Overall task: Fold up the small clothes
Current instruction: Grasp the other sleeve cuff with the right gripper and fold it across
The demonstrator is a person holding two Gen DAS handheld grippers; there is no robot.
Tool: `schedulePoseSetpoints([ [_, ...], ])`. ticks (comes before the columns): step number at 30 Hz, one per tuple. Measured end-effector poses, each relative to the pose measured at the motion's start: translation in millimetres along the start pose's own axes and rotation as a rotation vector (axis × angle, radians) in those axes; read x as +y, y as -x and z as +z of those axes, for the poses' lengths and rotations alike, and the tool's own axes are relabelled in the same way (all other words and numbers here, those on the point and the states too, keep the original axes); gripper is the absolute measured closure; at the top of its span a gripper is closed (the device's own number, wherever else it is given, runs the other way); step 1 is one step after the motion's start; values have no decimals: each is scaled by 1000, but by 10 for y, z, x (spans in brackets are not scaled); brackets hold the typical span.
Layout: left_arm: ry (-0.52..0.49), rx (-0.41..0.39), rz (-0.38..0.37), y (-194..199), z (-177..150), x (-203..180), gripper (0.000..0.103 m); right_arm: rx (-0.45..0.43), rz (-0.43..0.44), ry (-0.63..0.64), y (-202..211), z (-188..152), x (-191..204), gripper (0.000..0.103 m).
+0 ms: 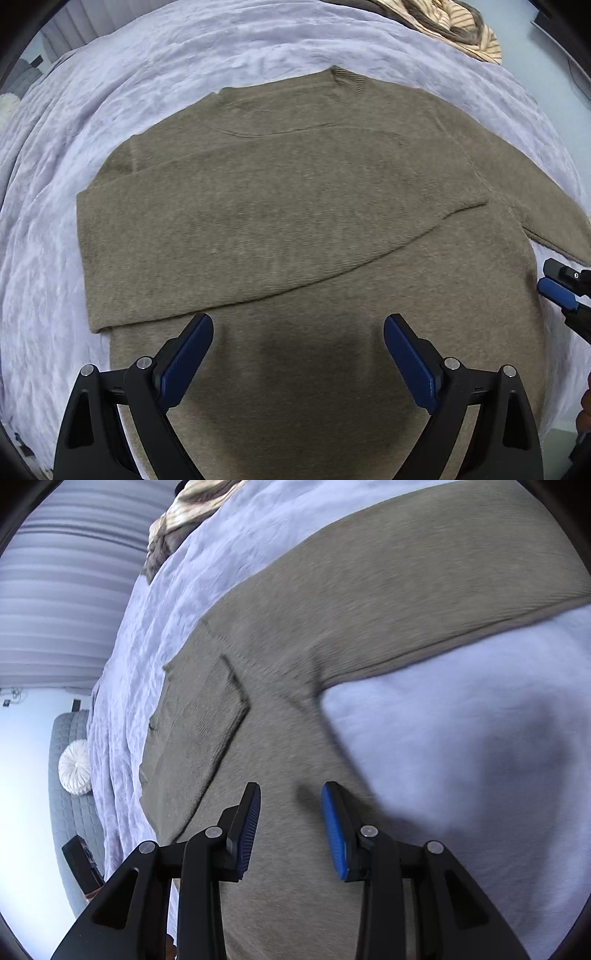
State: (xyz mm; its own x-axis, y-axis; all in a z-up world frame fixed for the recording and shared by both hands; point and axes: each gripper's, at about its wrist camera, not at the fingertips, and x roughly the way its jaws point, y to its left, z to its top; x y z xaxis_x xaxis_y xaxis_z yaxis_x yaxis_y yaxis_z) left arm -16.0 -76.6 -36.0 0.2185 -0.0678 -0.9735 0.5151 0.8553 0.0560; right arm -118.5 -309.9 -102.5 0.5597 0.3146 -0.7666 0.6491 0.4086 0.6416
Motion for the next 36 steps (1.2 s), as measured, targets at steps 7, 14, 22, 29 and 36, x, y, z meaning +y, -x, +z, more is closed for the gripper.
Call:
schedulePoseSetpoints([
  [7, -46, 3, -13, -51, 141, -459, 9, -152, -23, -151, 481, 273, -617, 63],
  [14, -71, -3, -32, -49, 240, -749, 9, -296, -25, -331, 908, 507, -1231, 63],
  [22, -48, -4, -31, -72, 280, -787, 9, -427, 79, -439, 1038, 816, -1440, 64],
  [29, 16, -21, -29, -108, 382, -542, 9, -420, 86, -207, 1012, 1047, -761, 96],
  [36, 118, -59, -5, -51, 411, -39, 9, -300, 147, 316, 524, 986, 796, 96],
])
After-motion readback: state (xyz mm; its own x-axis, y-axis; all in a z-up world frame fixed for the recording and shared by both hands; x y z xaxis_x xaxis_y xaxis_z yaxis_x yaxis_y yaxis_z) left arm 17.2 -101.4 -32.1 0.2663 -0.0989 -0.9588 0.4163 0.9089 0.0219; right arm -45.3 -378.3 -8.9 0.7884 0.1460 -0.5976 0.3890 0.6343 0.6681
